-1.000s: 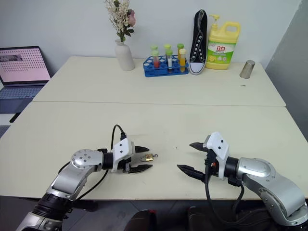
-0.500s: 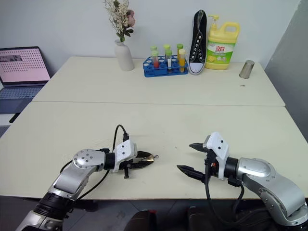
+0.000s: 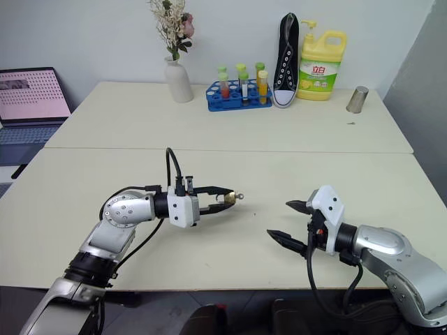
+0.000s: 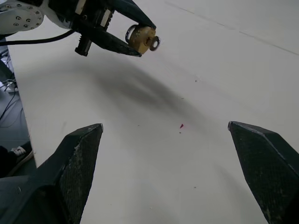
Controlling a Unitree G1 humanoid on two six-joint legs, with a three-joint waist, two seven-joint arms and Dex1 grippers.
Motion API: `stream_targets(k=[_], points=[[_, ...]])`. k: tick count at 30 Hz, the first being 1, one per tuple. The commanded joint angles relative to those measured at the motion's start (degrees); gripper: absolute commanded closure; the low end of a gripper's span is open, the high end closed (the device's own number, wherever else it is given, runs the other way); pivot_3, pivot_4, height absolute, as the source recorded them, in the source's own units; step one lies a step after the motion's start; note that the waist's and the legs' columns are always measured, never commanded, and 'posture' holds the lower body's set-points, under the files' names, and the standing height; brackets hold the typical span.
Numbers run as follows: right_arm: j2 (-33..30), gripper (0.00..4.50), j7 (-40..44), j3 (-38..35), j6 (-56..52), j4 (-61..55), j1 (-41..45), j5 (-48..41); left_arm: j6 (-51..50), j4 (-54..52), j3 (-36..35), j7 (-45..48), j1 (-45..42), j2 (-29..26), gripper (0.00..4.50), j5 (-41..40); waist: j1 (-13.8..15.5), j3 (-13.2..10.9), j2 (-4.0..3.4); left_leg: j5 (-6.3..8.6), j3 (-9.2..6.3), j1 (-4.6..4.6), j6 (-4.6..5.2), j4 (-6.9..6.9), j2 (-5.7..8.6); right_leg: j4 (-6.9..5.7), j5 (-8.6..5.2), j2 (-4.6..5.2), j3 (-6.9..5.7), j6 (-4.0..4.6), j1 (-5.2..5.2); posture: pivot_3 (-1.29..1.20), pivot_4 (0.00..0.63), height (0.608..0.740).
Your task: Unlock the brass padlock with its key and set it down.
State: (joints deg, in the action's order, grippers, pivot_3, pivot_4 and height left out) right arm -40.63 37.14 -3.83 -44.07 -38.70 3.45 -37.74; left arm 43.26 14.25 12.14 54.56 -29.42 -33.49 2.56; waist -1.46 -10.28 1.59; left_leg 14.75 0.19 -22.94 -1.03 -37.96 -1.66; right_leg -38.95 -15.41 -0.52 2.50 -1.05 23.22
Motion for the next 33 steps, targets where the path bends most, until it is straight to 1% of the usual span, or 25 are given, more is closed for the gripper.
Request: stream_targets(k=[1, 3, 9, 16, 20, 33], points=[[0.9, 0.00, -1.0, -1.5, 0.2, -2.5, 0.7, -2.0, 18.1, 4.9, -0.8, -6.2, -3.2, 1.2, 3.54, 5.2, 0.0, 0.0, 0.00, 0.00, -0.01, -0.01, 0.00, 0.00, 0.00, 0.00, 0.00, 0.00, -0.01, 0.00, 0.00, 0.00, 0.150, 0.740], [1.9, 0.00, -1.8, -1.4, -0.6, -2.8, 1.2, -3.3, 23.4, 7.5, -1.0, -8.9, -4.5, 1.4, 3.54, 7.6, 0.0, 0.0, 0.01, 0.00, -0.01, -0.02, 0.00, 0.00, 0.00, 0.01, 0.00, 0.01, -0.01, 0.00, 0.00, 0.00, 0.150, 0.740], [5.0, 0.00, -4.3, -1.1, -3.1, -2.0, 4.8, -8.1, 27.3, 11.0, -1.0, -15.5, -6.4, 1.9, 3.54, 13.0, 0.0, 0.0, 0.01, 0.00, 0.01, 0.00, 0.00, -0.02, 0.00, -0.02, 0.03, -0.01, -0.03, -0.04, -0.01, 0.00, 0.150, 0.740], [7.8, 0.00, -5.8, 1.0, -7.0, 2.7, 11.4, -12.1, 27.8, 11.2, 0.5, -19.4, -6.3, 1.1, 3.54, 16.0, -0.1, 0.0, 0.01, 0.00, 0.01, -0.01, 0.00, -0.01, -0.01, -0.02, 0.03, -0.06, -0.03, -0.04, -0.01, 0.00, 0.150, 0.740], [9.1, 0.00, -4.8, 2.9, -7.9, 6.0, 14.5, -12.2, 27.2, 10.9, 1.1, -20.9, -6.5, 0.6, 3.54, 16.9, -0.1, 0.0, 0.01, 0.00, 0.00, -0.01, 0.00, -0.01, -0.01, -0.03, 0.05, -0.06, -0.04, -0.01, -0.01, 0.00, 0.150, 0.740], [10.6, 0.00, -3.5, 5.7, -8.0, 10.1, 17.5, -11.6, 26.3, 9.7, 2.1, -23.4, -5.8, -0.8, 3.54, 17.9, -0.1, 0.0, 0.00, 0.00, -0.02, -0.01, 0.00, 0.00, -0.03, -0.03, 0.11, -0.03, -0.07, 0.09, -0.01, 0.00, 0.150, 0.740]])
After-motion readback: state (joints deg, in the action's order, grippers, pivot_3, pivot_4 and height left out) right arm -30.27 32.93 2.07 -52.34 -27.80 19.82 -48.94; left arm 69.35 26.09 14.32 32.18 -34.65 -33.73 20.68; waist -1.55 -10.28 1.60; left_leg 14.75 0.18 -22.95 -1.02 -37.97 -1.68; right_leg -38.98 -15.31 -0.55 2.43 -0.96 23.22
